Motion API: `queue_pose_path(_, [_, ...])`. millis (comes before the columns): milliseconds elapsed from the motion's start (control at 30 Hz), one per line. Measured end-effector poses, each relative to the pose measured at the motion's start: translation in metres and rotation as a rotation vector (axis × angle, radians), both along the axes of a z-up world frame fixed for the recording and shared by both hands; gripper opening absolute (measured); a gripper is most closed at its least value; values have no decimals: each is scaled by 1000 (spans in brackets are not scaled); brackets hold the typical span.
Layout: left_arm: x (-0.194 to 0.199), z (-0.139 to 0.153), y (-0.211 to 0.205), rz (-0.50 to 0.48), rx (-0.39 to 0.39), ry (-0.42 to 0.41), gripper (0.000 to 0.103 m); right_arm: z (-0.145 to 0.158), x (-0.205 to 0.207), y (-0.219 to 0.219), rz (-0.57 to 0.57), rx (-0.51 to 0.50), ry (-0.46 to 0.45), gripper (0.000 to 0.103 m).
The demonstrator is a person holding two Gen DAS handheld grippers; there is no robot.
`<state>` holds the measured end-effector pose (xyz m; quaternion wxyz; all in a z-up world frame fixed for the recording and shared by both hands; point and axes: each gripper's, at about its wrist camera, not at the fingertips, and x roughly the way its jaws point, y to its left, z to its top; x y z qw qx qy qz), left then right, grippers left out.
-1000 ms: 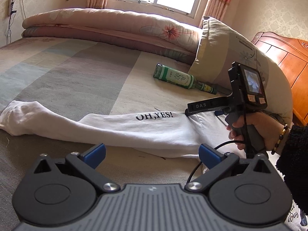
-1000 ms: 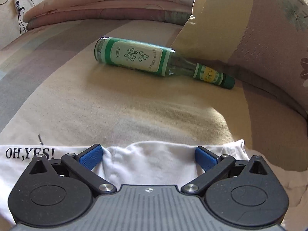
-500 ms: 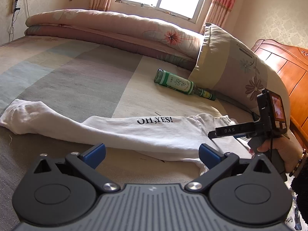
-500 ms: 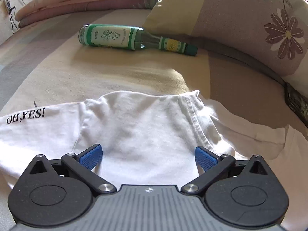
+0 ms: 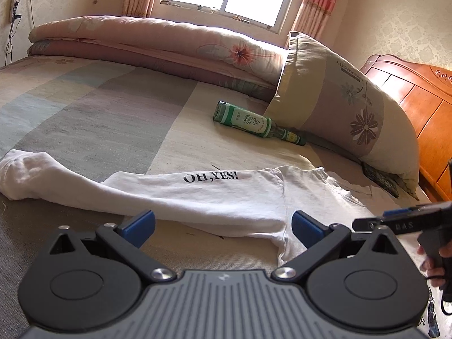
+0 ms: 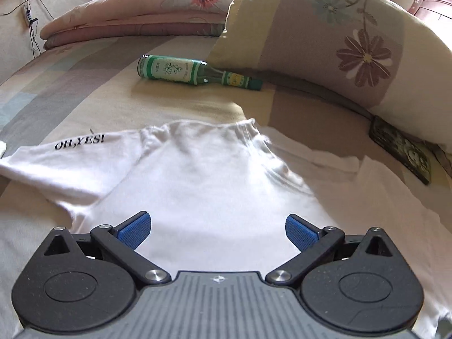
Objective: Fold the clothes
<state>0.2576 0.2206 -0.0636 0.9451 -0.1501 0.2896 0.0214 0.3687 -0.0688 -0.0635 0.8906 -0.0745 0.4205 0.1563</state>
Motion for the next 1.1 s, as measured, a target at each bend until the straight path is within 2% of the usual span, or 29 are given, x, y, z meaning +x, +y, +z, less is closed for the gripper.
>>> queue_pose_path(67, [1,0,-10,-17,10,1,102,-13,-32,-18,-48,0,13,103])
queue_pose_path(200, [2,-2,-36,-72,51,13,102,-37,-72,-45,-167,55,18,103])
queue_pose_path(267, [1,-5,-50,-104,80,22,102,-42,-84,-51,-183,98,-27,103])
queue_pose_path(367, [-2,-8,-70,-148,101,18,102,-39,-83,-52,-196,123,16,103])
queue_pose_path(533, [-3,-13,-97,-219,84,32,102,-43,-91,-62,-126,155,-36,103])
queue_pose_path(700, [-15,-13,-139,-290,135,53,102,-37,-94,-69,-47,105,-48,103])
queue_pose_path(800, [-27,-15,-160,-314,122,90,102,-21,-97,-90,-67,133,-121,103])
queue_pose_path(867, [-34,-20,-167,-330,86,118,102,-12,-98,-106,-88,175,-146,103])
queue_pose_path(967, [-47,-38,-167,-275,-16,231,102,-4,-96,-134,-119,304,-128,103])
queue_pose_path(1100, [-81,-40,-170,-246,-14,229,102,-3,-92,-154,-137,423,-67,103])
